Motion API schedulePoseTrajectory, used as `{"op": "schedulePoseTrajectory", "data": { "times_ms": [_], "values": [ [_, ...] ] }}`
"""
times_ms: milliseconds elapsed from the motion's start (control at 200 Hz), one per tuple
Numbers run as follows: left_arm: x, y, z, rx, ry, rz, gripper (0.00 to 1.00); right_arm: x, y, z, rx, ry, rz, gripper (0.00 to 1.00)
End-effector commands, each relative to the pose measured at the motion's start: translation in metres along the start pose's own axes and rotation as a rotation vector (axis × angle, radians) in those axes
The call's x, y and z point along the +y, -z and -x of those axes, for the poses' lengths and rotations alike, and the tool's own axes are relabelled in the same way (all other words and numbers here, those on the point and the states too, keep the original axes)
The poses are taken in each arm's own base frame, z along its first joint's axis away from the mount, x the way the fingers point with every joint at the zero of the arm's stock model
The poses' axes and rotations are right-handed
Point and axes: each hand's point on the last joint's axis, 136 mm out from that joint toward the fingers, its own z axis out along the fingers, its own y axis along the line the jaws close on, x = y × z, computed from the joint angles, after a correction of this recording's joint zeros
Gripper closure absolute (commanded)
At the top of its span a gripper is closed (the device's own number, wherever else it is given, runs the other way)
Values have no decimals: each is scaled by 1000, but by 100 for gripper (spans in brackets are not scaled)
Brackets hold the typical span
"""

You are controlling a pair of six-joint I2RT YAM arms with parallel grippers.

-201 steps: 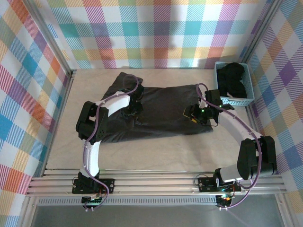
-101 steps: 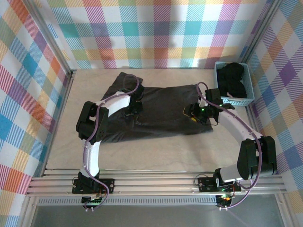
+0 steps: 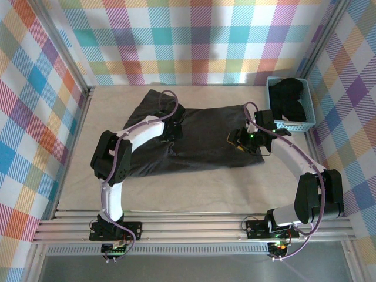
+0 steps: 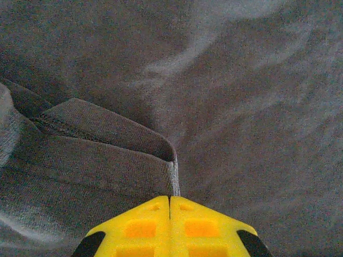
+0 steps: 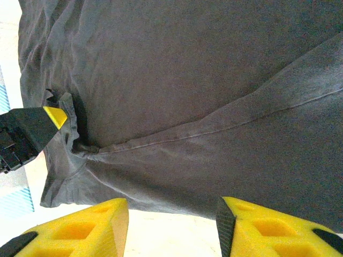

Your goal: Fold and stack the t-shirts

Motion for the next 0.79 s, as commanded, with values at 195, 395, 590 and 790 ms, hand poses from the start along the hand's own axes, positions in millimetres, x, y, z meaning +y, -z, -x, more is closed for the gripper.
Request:
{"op": "schedulePoseTrajectory", "data": {
  "times_ms": [195,395,590,790],
  "values": [
    [-15,-6,-9,7,-123,6,100,6,5,2,-11,13,17,52],
    [-20,-10,-14,-9,-228,33,100,-10,-1,3,-18,-31,-49,52],
    [-14,11,1,-87,-230,77,65,-39,-3,17,-62,-89,-134,53],
    [10,69,12,-196,-28,26,36,-81,-15,44,-85,-141,-209,61]
  ]
}}
